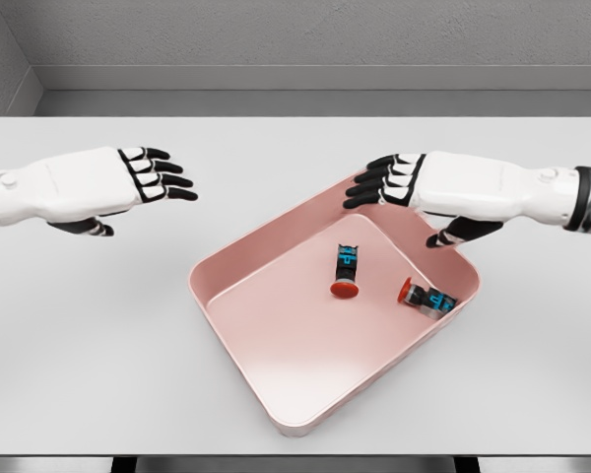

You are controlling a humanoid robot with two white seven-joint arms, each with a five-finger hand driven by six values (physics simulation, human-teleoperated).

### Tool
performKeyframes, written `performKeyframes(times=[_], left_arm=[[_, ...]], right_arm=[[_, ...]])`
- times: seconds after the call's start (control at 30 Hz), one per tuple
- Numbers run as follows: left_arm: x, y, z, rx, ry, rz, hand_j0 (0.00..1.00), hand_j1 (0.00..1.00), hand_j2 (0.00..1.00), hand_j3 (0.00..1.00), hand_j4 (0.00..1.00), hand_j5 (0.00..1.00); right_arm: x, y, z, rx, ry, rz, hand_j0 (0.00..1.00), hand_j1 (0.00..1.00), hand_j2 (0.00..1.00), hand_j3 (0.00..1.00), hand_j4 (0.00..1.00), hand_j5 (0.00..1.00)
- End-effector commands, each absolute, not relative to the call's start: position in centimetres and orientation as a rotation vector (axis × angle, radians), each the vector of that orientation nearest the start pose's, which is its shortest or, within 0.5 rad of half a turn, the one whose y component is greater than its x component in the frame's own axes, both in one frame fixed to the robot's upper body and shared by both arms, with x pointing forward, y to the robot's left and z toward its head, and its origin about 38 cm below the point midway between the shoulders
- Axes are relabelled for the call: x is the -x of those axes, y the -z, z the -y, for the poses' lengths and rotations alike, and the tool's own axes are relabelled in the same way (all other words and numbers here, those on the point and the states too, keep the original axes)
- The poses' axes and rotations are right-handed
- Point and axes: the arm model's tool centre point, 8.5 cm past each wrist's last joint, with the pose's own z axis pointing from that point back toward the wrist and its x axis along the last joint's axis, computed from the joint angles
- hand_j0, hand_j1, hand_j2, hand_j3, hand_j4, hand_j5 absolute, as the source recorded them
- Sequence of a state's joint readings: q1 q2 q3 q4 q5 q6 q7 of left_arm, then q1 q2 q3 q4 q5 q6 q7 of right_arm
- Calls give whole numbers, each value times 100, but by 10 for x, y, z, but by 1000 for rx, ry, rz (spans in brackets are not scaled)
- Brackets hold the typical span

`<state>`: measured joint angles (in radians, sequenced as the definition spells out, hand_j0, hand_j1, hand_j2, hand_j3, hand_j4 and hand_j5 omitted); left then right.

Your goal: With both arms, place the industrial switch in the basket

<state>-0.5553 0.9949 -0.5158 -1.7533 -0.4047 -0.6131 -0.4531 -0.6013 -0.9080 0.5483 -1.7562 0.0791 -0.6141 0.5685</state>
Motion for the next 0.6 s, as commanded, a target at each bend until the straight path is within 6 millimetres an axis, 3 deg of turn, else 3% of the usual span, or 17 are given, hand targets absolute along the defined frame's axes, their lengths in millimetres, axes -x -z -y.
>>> performKeyframes(times=[0.0,0.1,0.37,0.57], left_arm=[[-382,-276,-298,679,-2833,-1944,100,100,100,100,100,100],[-382,-276,-299,681,-2836,-1941,100,100,100,100,100,100],[-381,-276,-300,676,-2840,-1944,100,100,100,100,100,100],[-380,-273,-301,663,-2852,-1946,100,100,100,100,100,100]], right_arm=[[-379,-305,282,-326,2712,-2275,100,100,100,100,100,100],[-379,-317,295,-408,2686,-2300,100,100,100,100,100,100],[-369,-298,316,-425,2714,-2386,100,100,100,100,100,100],[-368,-296,319,-427,2721,-2393,100,100,100,100,100,100]])
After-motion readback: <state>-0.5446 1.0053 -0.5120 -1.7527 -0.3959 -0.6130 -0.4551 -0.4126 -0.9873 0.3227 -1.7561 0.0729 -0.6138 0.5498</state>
